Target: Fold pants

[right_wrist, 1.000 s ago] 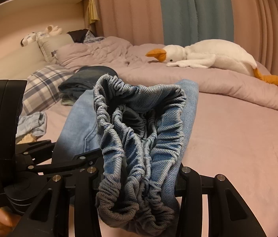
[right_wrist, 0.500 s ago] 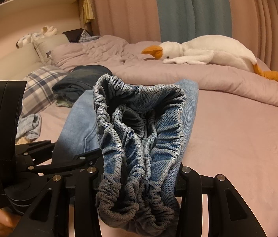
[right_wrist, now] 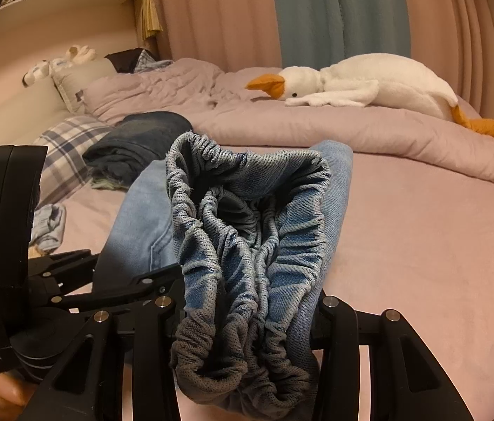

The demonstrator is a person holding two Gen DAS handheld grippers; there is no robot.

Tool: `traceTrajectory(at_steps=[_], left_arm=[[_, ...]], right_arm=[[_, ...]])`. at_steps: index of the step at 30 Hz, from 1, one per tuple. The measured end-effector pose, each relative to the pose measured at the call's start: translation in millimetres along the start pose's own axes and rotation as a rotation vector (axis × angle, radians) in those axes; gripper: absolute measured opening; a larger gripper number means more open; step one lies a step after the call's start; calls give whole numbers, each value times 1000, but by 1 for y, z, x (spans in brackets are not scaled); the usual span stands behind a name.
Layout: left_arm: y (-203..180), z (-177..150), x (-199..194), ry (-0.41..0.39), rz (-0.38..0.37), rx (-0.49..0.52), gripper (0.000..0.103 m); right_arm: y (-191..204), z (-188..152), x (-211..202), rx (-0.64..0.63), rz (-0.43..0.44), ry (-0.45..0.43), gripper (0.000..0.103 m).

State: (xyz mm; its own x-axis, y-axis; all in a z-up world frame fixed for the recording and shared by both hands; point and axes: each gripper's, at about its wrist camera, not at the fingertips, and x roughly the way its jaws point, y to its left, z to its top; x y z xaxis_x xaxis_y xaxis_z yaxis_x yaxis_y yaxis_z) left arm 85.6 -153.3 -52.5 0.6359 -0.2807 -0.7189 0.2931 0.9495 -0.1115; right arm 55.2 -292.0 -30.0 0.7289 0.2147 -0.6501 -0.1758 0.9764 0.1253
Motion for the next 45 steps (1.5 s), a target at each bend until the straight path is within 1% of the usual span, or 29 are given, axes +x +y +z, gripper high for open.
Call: traceTrajectory(at_steps=[29, 45], left_arm=[[4, 6, 41, 79, 7, -3, 35], [5, 5, 50, 100, 18, 3, 36]], right_arm=[[-13, 0, 33, 45, 1, 66, 45], [-16, 0, 41, 47, 0, 93, 45]])
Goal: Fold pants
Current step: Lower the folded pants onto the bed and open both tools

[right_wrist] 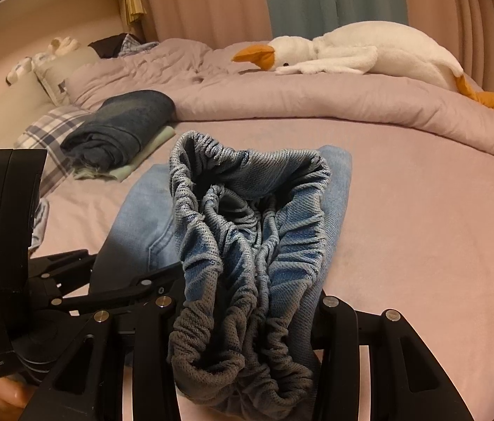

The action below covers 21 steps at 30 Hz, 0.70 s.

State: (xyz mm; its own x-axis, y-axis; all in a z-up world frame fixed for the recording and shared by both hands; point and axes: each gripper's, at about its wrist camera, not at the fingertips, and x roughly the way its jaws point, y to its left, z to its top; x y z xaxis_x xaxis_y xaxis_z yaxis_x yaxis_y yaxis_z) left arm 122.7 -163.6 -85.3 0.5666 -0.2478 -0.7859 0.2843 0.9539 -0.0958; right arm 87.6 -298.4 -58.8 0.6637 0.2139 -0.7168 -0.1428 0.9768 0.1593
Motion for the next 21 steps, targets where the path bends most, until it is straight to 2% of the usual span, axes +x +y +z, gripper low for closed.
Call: traceTrajectory(at_steps=[9, 17, 21], left_arm=[[5, -1, 5, 8, -1, -13, 40], [10, -4, 9, 8, 8, -13, 51], [12, -6, 9, 8, 12, -19, 62]], right_arm=[[-11, -2, 6, 46, 21, 19, 45], [-46, -10, 17, 216, 104, 72, 45], [-64, -18, 25, 308, 154, 108, 48]])
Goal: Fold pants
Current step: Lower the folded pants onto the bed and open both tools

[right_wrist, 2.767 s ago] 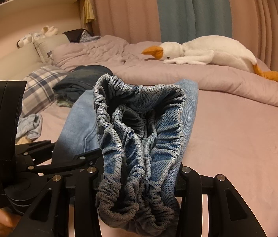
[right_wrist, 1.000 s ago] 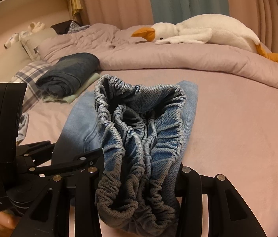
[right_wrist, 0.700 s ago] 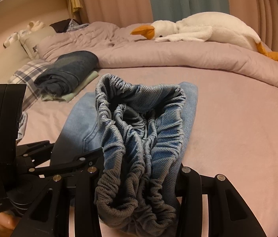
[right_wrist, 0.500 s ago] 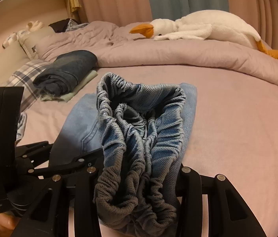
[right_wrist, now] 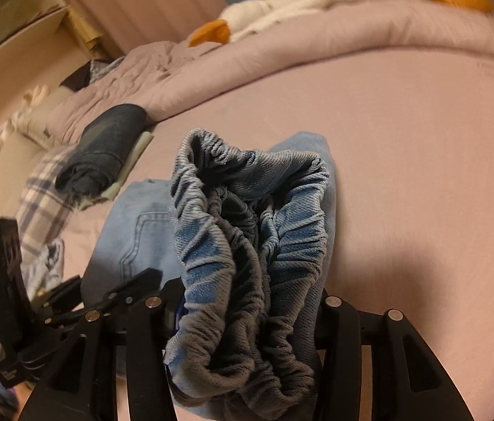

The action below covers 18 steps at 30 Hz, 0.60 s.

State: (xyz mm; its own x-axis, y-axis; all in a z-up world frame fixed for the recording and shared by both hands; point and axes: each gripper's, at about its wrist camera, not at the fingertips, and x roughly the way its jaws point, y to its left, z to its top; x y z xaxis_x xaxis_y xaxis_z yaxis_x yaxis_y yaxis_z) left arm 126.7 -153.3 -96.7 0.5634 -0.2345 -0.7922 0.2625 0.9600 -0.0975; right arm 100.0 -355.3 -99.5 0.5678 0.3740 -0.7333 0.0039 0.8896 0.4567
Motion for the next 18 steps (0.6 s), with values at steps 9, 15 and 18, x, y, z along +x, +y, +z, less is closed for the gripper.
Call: traceTrajectory(at_steps=[9, 15, 18], left_arm=[[9, -7, -8, -13, 55, 4, 75], [18, -15, -16, -19, 72, -3, 80], [18, -19, -11, -10, 81, 8, 81]], right_arm=[[-10, -2, -7, 72, 34, 31, 54], [-11, -3, -19, 73, 20, 13, 55], [-13, -7, -25, 63, -30, -2, 57]])
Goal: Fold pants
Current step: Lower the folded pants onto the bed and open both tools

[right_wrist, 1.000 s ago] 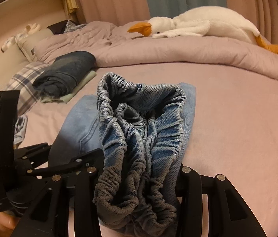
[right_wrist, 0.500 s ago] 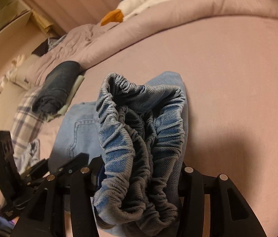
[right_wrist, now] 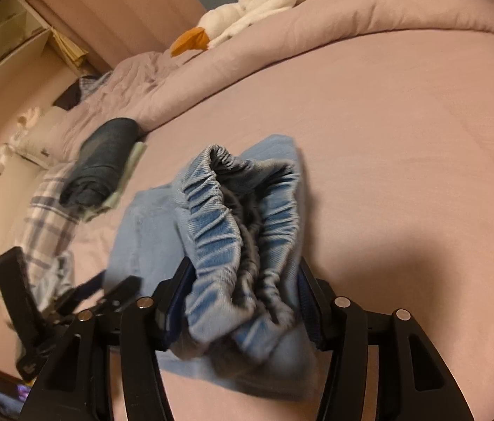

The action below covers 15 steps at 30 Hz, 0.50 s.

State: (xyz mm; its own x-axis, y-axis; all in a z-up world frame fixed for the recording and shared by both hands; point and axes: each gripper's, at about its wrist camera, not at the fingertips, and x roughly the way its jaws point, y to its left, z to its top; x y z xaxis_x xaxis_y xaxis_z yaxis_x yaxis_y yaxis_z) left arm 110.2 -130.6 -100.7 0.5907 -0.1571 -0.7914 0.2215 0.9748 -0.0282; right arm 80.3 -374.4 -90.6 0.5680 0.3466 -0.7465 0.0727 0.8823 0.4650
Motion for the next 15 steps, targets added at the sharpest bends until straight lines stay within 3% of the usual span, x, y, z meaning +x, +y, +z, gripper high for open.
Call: traceTrajectory(at_steps=[2, 6, 12, 15], left_arm=[[-4, -1, 3, -11, 30, 28, 83], [-7, 1, -14, -6, 36, 18, 81], [-18, -5, -75, -79, 20, 26, 86], [-21, -9, -106, -93, -7, 10, 100]], right_arm=[[-1, -3, 6, -27, -90, 25, 60], [5, -3, 9, -46, -139, 33, 61], [42, -11, -40, -165, -184, -46, 62], [59, -21, -63, -223, -192, -69, 84]])
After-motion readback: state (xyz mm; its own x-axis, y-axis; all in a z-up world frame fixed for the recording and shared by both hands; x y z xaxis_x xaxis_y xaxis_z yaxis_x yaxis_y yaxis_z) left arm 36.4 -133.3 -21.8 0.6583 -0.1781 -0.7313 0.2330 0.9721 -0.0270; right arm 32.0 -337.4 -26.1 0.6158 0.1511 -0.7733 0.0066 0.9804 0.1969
